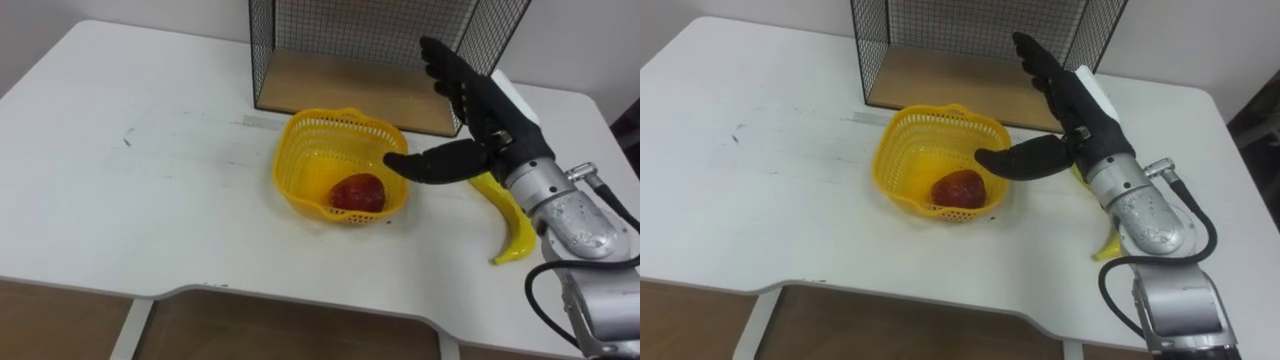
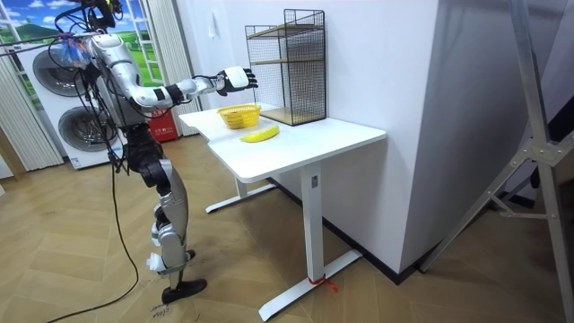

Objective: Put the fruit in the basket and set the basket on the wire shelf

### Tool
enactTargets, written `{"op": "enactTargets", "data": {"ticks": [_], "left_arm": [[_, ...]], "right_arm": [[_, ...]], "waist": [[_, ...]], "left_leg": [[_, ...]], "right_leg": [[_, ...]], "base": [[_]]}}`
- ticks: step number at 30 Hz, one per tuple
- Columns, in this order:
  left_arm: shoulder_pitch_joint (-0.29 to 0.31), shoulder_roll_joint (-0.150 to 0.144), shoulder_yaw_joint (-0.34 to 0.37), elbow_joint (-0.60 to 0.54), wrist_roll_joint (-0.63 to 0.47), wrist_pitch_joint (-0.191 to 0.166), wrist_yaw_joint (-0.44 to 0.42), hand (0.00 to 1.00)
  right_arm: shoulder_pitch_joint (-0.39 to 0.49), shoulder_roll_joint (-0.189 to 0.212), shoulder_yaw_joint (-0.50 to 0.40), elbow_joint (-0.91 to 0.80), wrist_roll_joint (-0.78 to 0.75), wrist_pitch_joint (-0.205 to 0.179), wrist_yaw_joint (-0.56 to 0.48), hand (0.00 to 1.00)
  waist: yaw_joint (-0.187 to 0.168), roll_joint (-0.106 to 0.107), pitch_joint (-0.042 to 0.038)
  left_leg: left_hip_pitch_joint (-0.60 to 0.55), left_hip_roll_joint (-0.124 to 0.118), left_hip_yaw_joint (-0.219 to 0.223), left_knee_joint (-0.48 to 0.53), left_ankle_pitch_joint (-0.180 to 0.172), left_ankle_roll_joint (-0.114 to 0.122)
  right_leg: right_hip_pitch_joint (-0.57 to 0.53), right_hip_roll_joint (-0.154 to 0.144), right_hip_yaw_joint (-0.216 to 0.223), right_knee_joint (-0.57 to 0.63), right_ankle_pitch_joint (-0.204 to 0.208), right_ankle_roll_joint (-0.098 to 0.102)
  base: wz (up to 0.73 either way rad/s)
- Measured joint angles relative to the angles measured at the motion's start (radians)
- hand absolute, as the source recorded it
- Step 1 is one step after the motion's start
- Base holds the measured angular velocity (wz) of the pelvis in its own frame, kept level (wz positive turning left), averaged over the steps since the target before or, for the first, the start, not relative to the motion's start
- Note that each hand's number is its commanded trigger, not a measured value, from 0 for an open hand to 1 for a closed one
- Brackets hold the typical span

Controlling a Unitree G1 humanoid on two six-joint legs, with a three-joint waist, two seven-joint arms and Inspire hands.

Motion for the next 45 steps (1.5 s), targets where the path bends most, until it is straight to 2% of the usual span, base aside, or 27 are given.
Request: {"op": "enactTargets", "data": {"ticks": [5, 12, 16, 19, 26, 31, 34, 38, 42, 45], "left_arm": [[-0.002, 0.000, 0.000, -0.001, 0.000, 0.000, 0.009, 0.00], [0.010, -0.002, 0.000, -0.006, 0.000, 0.000, 0.026, 0.00], [0.010, -0.007, 0.001, -0.010, 0.000, -0.001, 0.026, 0.00], [0.017, -0.009, 0.001, -0.012, 0.001, -0.001, 0.028, 0.00], [0.031, -0.016, 0.018, -0.014, 0.001, 0.000, 0.031, 0.00], [0.042, -0.018, 0.021, -0.020, 0.000, 0.006, 0.035, 0.00], [0.051, -0.018, 0.021, -0.040, 0.000, 0.019, 0.046, 0.00], [0.051, -0.018, 0.021, -0.064, 0.001, 0.043, 0.048, 0.00], [0.054, -0.019, 0.021, -0.071, 0.001, 0.055, 0.048, 0.00], [0.054, -0.019, 0.021, -0.071, 0.000, 0.066, 0.047, 0.00]], "right_arm": [[0.000, 0.000, 0.002, 0.000, 0.000, 0.000, -0.009, 0.00], [0.000, 0.000, -0.002, 0.000, -0.005, -0.001, -0.078, 0.00], [0.000, 0.000, -0.038, 0.000, -0.006, -0.003, -0.117, 0.00], [0.000, 0.000, -0.085, 0.000, -0.012, -0.012, -0.184, 0.00], [0.003, -0.001, -0.168, 0.005, -0.033, -0.016, -0.368, 0.00], [0.023, -0.001, -0.181, 0.012, -0.041, -0.015, -0.451, 0.00], [0.049, -0.001, -0.182, 0.016, -0.042, -0.013, -0.465, 0.00], [0.052, -0.001, -0.182, 0.102, -0.038, 0.002, -0.459, 0.00], [0.053, -0.001, -0.182, 0.190, -0.039, 0.043, -0.409, 0.00], [0.053, -0.002, -0.182, 0.243, -0.040, 0.047, -0.371, 0.00]], "waist": [[-0.002, -0.009, -0.0061], [-0.006, -0.007, -0.0059], [-0.007, -0.001, -0.0036], [-0.004, 0.001, -0.0037], [-0.012, 0.009, 0.0019], [-0.031, 0.004, -0.0020], [-0.031, -0.001, -0.0055], [-0.030, -0.004, -0.0076], [-0.034, -0.005, -0.0078], [-0.034, -0.006, -0.0076]], "left_leg": [[0.002, 0.000, 0.001, 0.000, 0.000, 0.000], [0.009, 0.001, 0.002, 0.002, 0.000, 0.000], [0.015, 0.000, 0.005, 0.000, 0.000, 0.000], [0.017, 0.000, 0.010, -0.003, 0.000, 0.000], [0.020, 0.001, 0.012, -0.007, 0.000, 0.000], [0.023, 0.000, 0.013, -0.009, 0.000, 0.000], [0.023, 0.000, 0.012, -0.010, 0.000, 0.000], [0.030, 0.000, 0.013, -0.011, 0.000, 0.001], [0.033, 0.000, 0.013, -0.009, 0.001, 0.001], [0.036, 0.000, 0.015, -0.008, 0.001, 0.002]], "right_leg": [[0.002, 0.000, 0.001, 0.000, 0.000, 0.000], [0.009, 0.001, 0.007, 0.000, 0.000, 0.000], [0.012, 0.001, 0.010, -0.001, 0.000, 0.000], [0.013, 0.002, 0.017, -0.002, 0.000, 0.000], [0.009, 0.003, 0.021, -0.003, 0.000, 0.001], [0.009, 0.002, 0.021, -0.005, 0.000, 0.001], [0.009, 0.002, 0.019, -0.006, 0.000, 0.001], [0.015, 0.001, 0.018, -0.003, 0.000, 0.001], [0.022, 0.000, 0.019, -0.001, 0.001, 0.001], [0.022, 0.001, 0.022, -0.002, 0.001, 0.001]], "base": [[0.00], [0.00], [-0.01], [-0.05], [0.00], [0.00], [0.00], [0.00], [0.00], [0.00]]}}
